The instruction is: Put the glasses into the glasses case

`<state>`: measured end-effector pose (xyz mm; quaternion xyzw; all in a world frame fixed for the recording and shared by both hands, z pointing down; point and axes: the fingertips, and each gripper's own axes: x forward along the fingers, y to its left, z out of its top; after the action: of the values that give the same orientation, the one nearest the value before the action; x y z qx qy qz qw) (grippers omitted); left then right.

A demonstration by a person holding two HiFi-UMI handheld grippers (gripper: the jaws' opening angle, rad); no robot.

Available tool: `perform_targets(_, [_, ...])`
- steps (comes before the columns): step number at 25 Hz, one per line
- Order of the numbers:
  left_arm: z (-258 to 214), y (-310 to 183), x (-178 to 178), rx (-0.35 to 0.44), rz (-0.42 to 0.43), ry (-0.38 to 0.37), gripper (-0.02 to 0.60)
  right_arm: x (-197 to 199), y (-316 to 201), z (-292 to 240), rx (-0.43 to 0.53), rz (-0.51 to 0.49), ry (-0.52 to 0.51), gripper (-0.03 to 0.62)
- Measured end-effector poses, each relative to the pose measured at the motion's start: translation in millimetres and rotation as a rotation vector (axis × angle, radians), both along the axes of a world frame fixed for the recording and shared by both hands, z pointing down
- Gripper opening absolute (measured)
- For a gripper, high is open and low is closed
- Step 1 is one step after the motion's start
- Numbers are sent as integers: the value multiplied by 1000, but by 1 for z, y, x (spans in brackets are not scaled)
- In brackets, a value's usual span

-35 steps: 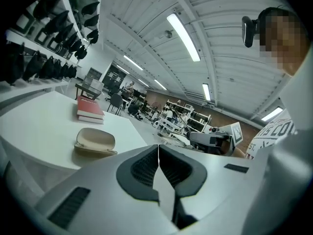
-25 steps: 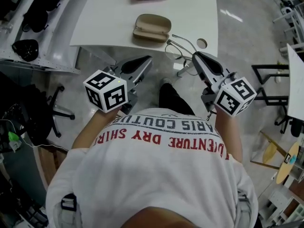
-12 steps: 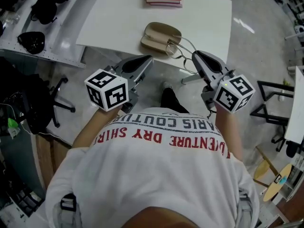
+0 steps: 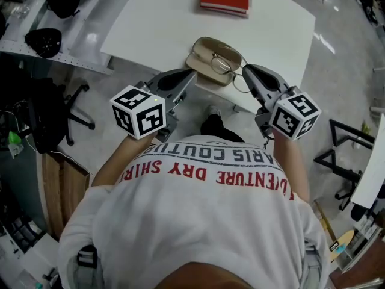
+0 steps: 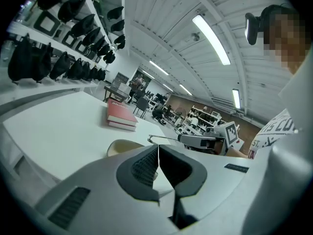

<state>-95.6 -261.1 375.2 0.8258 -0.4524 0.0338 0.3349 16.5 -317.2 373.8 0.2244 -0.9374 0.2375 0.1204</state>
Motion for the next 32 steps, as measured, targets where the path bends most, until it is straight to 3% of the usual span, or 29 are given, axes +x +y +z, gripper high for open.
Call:
perform_targets(18, [36,-9,-40,-87,-174,-18,29,-58,-26,78,-123,-165,78,35])
perform_targets(32, [49,-6,-63,-121,-240,-24,29,-76,-29,119,-180,-216,129,35])
